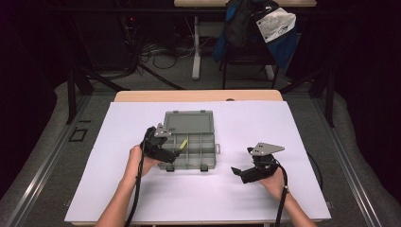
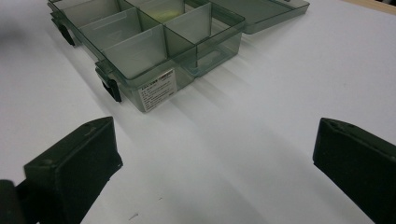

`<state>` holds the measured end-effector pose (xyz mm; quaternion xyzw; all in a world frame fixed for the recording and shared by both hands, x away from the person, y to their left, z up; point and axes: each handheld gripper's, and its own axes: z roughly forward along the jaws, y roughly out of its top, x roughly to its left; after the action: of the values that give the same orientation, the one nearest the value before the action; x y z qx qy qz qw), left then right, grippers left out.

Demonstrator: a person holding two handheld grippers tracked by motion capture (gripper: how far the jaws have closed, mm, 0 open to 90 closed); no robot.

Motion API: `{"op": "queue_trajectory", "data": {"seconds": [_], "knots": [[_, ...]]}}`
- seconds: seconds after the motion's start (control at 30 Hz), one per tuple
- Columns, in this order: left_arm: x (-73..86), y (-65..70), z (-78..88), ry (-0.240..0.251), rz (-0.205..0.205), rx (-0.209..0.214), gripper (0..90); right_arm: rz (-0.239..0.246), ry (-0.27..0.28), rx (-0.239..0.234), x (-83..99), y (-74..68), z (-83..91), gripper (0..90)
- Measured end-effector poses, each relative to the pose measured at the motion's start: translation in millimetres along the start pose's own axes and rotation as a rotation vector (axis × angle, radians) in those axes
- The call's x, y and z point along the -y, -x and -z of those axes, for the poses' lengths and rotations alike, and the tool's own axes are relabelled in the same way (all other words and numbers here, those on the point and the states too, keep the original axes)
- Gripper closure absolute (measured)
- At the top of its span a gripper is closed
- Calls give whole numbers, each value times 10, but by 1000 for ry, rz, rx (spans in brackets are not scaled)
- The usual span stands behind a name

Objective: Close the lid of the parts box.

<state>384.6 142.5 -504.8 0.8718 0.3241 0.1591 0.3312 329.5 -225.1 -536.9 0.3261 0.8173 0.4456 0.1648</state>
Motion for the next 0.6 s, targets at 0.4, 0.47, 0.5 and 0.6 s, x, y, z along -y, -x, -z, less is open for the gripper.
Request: {"op": "queue_trajectory", "data": {"seconds": [0.4,0.47,0.5,0.6], "knots": [[17,-15,5,-15,-4,22,111,-1,-2,-5,3,-3,-7,0],[16,-15,2,-17,-7,23,111,1,-1,-5,3,-4,-8,0],[17,-15,-4,-19,-7,27,110,1,-3,-4,2,-1,-4,0],[20,-14,-9,-22,-7,27,110,0,1,-3,2,5,-2,0]]}}
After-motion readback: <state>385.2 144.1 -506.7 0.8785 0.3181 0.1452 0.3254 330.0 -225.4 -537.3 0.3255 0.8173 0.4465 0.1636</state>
